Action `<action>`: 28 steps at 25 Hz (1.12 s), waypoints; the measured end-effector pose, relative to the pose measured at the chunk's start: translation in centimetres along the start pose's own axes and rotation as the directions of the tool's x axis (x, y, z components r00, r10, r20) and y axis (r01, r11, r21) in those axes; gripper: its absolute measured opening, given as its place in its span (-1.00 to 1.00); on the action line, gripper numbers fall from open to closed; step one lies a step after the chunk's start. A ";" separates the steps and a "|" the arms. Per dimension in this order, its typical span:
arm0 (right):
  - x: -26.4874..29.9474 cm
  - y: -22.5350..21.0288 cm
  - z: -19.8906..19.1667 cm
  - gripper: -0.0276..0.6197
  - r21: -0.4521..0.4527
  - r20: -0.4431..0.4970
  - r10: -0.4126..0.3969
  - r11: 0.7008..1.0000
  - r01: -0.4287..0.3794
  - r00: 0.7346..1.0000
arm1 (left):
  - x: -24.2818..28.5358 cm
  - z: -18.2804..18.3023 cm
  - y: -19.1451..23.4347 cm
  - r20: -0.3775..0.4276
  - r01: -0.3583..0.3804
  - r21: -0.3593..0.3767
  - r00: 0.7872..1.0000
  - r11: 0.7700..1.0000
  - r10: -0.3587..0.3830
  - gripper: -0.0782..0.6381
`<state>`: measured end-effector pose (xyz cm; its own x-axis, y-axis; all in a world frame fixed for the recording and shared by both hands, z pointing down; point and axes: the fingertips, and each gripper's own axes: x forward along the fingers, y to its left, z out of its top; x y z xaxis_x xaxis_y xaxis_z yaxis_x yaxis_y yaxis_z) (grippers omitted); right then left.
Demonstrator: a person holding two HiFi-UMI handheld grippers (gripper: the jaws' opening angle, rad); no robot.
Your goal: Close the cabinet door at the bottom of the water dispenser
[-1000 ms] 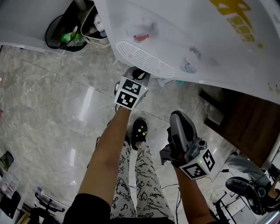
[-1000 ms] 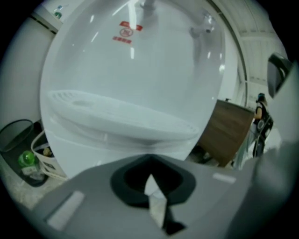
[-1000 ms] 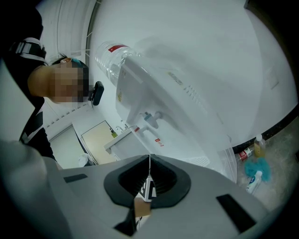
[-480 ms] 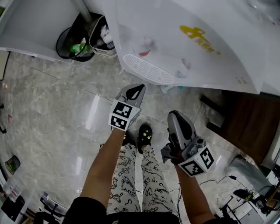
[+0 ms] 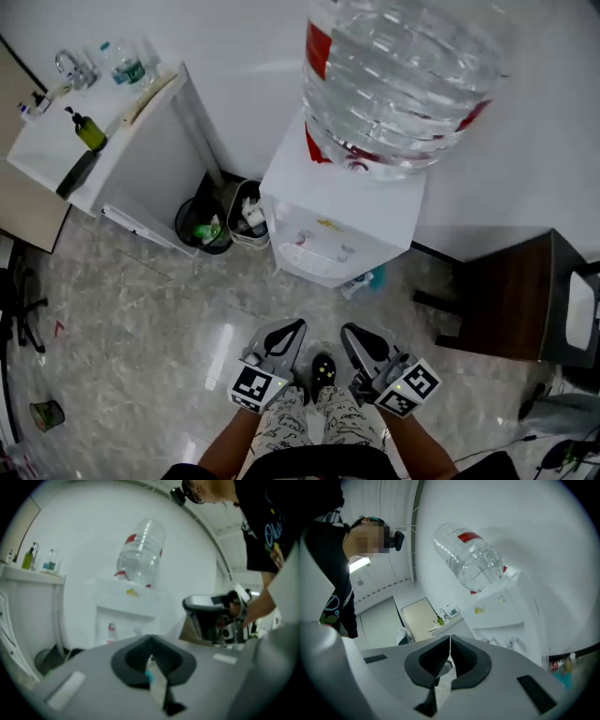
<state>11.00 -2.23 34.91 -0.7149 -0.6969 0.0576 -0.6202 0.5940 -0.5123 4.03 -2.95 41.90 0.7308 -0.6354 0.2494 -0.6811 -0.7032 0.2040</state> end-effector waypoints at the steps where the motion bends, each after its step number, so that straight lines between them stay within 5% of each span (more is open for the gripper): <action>1: -0.4 1.3 1.4 -0.86 -0.014 0.007 0.008 1.000 -0.008 1.000 | -1.2 2.4 -0.7 0.015 0.000 0.012 1.000 1.000 0.000 -0.79; 7: -1.9 7.1 7.4 -0.86 -0.060 0.014 0.025 0.998 -0.024 1.000 | -6.6 12.2 -4.0 0.052 -0.018 0.121 0.999 0.993 0.011 -0.78; 13: -4.0 9.1 10.1 -0.87 -0.075 0.072 0.022 0.997 -0.017 0.997 | -10.4 17.0 -4.7 0.159 -0.109 0.063 0.982 0.992 0.097 -0.79; 28: -4.9 12.4 9.6 -0.87 -0.103 0.099 0.030 0.994 -0.020 0.995 | -13.7 18.8 -5.4 0.227 -0.037 0.123 0.974 0.992 0.008 -0.78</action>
<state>9.83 4.71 20.07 -0.6976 -0.7152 -0.0430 -0.6361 0.6458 -0.4224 -1.44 3.59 19.55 0.7167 -0.6967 0.0301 -0.6966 -0.7133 0.0764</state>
